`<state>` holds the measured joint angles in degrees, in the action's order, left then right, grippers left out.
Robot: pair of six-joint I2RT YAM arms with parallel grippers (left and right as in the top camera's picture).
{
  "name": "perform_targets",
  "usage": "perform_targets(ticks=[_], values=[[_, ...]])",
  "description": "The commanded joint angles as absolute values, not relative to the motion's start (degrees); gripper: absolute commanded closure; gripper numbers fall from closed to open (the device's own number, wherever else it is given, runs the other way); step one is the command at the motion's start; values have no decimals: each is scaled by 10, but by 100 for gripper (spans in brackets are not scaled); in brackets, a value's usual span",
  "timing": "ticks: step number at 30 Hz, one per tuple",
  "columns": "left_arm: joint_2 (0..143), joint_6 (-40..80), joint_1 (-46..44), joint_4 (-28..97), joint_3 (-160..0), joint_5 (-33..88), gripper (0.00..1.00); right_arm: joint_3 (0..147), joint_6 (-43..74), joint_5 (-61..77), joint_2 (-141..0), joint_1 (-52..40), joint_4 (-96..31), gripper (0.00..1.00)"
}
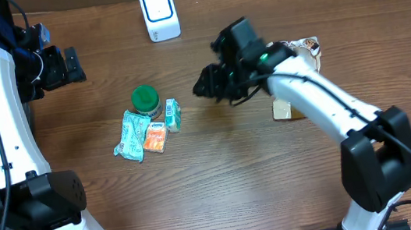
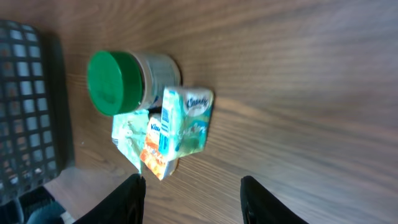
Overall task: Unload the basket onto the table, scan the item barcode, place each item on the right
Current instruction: 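Reach the right gripper to the teal Kleenex pack near the jar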
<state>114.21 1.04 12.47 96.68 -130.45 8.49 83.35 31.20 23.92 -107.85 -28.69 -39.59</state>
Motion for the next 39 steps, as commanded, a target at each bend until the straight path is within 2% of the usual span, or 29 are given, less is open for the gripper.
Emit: perform_targets(ticks=[1, 13, 31, 39], values=[[1128, 0, 123, 968, -1316, 84, 1, 801, 399, 182, -1081, -319, -359, 53], [1128, 0, 123, 968, -1316, 84, 0, 779, 418, 176, -1158, -371, -236, 54], [1128, 0, 123, 968, -1316, 84, 0, 778, 385, 240, -1196, -372, -172, 59], [1128, 0, 123, 968, -1316, 84, 0, 769, 385, 209, -1198, -383, -173, 71]])
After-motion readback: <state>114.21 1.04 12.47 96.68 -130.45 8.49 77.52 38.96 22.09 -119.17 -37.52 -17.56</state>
